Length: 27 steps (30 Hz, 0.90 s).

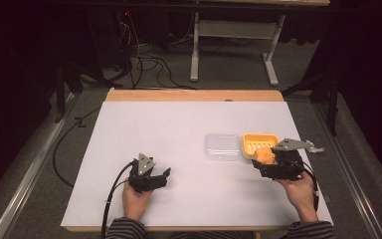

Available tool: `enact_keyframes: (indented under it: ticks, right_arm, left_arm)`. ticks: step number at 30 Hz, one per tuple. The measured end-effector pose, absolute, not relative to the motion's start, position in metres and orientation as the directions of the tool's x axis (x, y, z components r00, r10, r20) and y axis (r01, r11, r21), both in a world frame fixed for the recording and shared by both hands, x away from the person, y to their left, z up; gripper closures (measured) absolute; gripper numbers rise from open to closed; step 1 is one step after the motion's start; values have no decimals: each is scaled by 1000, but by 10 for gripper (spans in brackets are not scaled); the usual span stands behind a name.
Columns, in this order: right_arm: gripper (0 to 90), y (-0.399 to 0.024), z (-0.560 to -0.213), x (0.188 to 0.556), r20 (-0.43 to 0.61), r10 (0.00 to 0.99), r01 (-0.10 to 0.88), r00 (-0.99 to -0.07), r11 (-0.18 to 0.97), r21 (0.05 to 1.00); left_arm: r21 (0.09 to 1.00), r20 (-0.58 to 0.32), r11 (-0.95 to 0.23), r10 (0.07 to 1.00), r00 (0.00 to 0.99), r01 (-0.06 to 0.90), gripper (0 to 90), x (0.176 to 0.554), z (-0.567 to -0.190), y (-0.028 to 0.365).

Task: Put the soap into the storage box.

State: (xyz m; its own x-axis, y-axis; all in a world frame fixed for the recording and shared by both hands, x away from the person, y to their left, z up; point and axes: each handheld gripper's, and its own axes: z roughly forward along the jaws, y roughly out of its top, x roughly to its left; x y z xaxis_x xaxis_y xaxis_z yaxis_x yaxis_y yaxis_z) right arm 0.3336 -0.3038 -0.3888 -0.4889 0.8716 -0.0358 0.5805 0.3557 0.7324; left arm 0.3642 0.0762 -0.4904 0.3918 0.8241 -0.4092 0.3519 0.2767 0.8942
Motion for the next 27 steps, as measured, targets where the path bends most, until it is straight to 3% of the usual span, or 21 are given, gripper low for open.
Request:
enact_keyframes:
  ticks: [27]
  right_arm:
    - [273,-324,-387,366,-4,916,620,-401,274,735]
  left_arm:
    - [894,-412,280,823,392,351,243,364,-490,76]
